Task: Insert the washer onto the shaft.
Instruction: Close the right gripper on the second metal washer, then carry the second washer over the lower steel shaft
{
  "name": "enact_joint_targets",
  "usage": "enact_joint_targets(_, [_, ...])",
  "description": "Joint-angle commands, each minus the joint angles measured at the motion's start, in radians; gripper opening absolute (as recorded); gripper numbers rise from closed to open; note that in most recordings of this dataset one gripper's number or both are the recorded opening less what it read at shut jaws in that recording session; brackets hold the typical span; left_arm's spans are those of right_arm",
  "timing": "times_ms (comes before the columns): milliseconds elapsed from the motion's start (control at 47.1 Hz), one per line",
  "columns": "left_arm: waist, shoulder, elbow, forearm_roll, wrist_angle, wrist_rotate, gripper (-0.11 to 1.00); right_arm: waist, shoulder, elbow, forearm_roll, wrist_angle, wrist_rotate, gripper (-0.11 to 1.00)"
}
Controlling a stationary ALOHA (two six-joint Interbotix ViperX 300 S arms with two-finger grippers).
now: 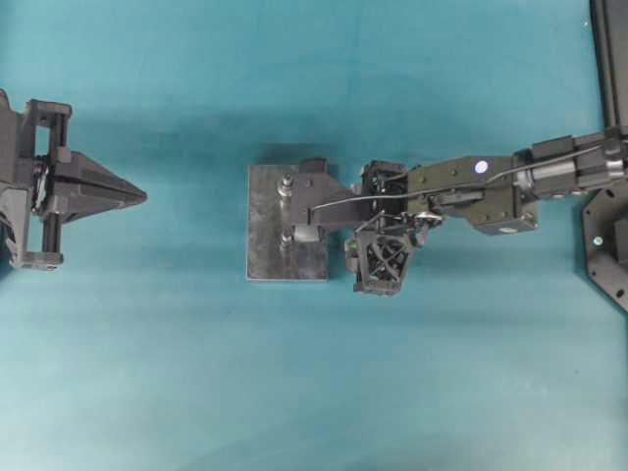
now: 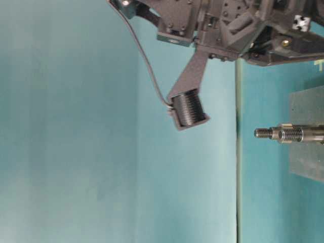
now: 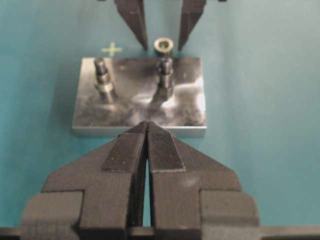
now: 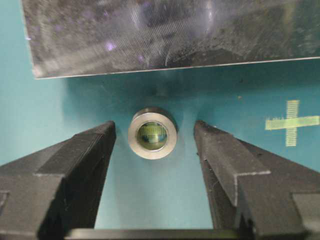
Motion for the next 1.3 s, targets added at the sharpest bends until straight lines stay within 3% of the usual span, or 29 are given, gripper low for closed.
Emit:
enact_joint_targets(0, [0.002, 0.000, -0.011, 0.003, -0.006, -0.002, 0.00, 0.003, -0.006, -0.008, -0.002, -0.005, 0.011, 0.66])
enact_joint_targets(170, [0.002, 0.000, -0.011, 0.002, -0.006, -0.002, 0.00, 0.003, 0.000, -0.009, -0.002, -0.011, 0.011, 0.60])
enact_joint_targets(382, [0.002, 0.000, -0.012, 0.002, -0.005, -0.002, 0.00, 0.002, -0.005, -0.009, -0.002, 0.003, 0.012, 0.33])
enact_joint_targets(616, [0.002, -0.002, -0.014, 0.002, -0.006, -0.002, 0.00, 0.000, -0.055, -0.028, -0.006, 0.038, 0.012, 0.33])
enact_joint_targets(871, [0.002, 0.000, -0.014, 0.002, -0.006, -0.002, 0.00, 0.002, -0.118, -0.118, -0.017, 0.133, 0.011, 0.33])
enact_joint_targets(1275, [0.002, -0.002, -0.011, 0.002, -0.005, -0.002, 0.00, 0.006, -0.066, -0.288, -0.043, 0.156, -0.006, 0.33])
